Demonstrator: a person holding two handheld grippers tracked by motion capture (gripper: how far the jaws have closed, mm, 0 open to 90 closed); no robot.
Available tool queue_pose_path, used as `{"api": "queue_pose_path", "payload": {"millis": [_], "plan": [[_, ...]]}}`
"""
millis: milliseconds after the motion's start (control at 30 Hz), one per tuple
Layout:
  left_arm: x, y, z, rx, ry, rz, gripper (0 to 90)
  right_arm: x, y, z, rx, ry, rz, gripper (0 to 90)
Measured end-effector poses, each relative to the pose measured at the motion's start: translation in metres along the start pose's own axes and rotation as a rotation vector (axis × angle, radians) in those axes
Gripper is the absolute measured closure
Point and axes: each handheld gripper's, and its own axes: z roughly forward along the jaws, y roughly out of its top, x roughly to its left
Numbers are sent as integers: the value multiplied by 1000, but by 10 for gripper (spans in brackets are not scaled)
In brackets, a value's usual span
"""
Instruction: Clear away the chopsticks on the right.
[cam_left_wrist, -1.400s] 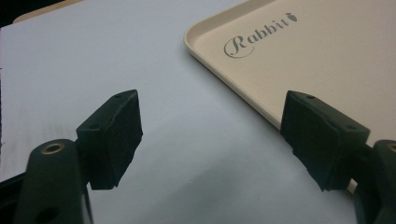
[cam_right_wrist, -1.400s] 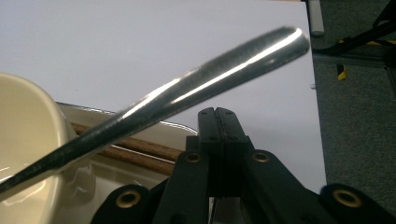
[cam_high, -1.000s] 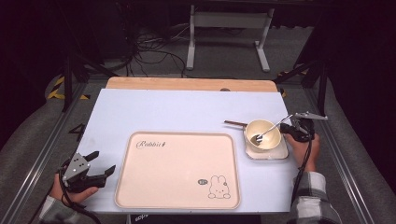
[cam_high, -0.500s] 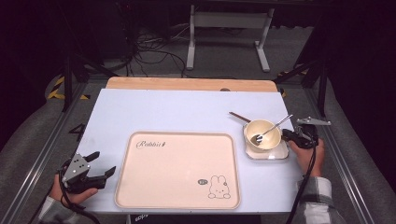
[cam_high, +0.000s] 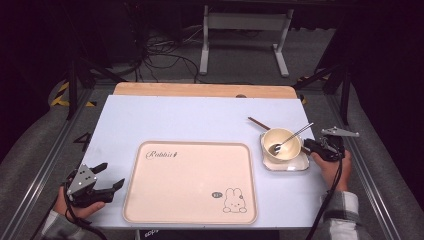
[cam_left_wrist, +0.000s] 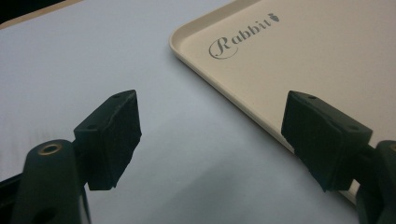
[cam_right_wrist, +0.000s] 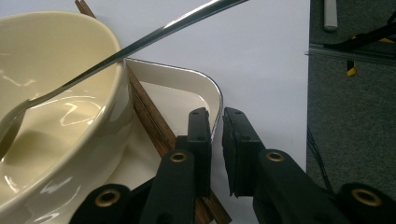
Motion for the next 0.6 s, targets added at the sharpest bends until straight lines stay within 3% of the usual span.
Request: {"api": "queue_pose_path", "payload": {"millis": [300,600], "plan": [[0,0,0,-2,-6,-1,206,-2,-3,-6,50,69,-29,750],[0,0,1,2,-11,-5,206,-9,-4,-1,77,72,-24,733]]}}
